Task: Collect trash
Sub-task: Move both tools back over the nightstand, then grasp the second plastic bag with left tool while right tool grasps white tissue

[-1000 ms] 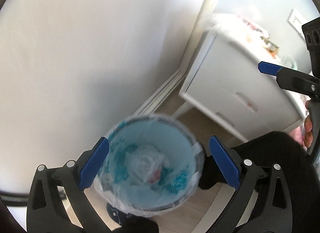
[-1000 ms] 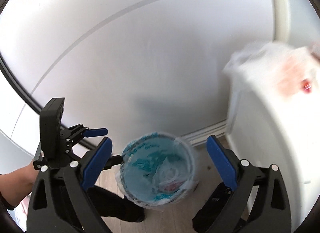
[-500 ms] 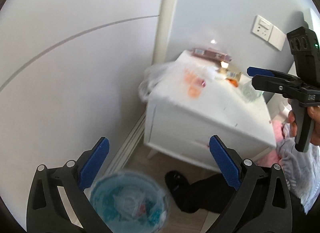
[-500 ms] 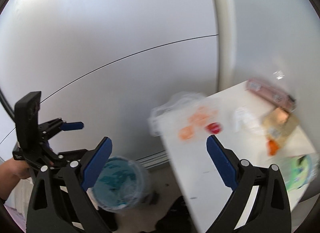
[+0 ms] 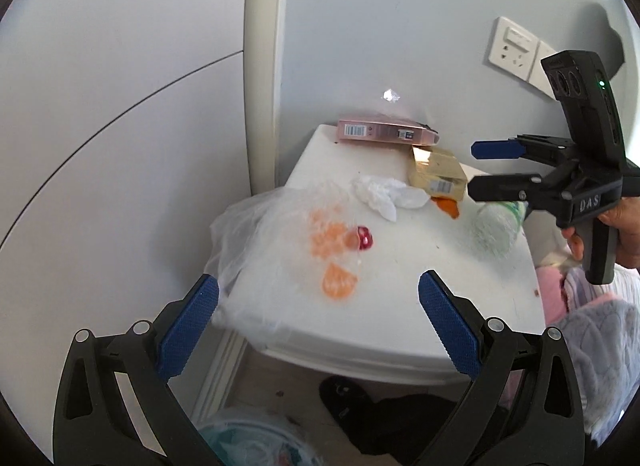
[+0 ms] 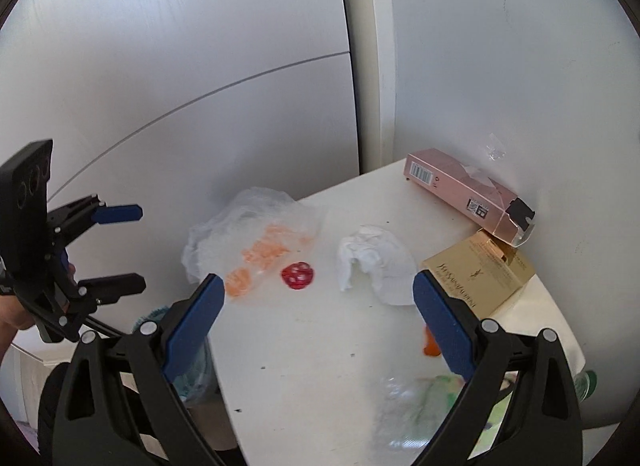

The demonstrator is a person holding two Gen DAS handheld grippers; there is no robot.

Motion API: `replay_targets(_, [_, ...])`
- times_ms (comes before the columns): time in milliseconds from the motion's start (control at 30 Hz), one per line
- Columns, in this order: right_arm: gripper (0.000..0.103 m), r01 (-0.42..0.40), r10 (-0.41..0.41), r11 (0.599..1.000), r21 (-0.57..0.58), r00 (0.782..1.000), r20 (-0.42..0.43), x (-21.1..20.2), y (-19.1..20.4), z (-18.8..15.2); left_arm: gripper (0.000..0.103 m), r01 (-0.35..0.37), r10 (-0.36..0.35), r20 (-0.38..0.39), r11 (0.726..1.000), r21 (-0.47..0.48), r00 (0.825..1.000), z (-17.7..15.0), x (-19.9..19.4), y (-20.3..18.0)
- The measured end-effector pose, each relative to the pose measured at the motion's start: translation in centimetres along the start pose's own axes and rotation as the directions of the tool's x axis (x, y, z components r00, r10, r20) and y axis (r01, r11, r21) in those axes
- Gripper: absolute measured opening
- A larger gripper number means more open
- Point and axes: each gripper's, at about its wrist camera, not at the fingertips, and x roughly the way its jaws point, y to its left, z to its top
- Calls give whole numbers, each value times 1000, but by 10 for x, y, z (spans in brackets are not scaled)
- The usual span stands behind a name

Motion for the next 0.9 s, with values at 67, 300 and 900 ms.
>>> replay_targets(67, [93, 2, -2, 1000, -13, 999, -33, 8, -5, 4, 97, 3, -3, -17, 1000, 9, 1000, 8, 14, -1])
replay_targets(300, [93, -28, 22, 999, -32, 984, -179, 50, -19, 19, 97, 10, -8, -71, 1000, 20, 997, 22, 61, 10])
replay_targets(900, [92, -29, 19, 999, -27, 950, -310, 113, -31, 32, 97, 80, -76, -149, 996, 26, 986, 28, 123, 24])
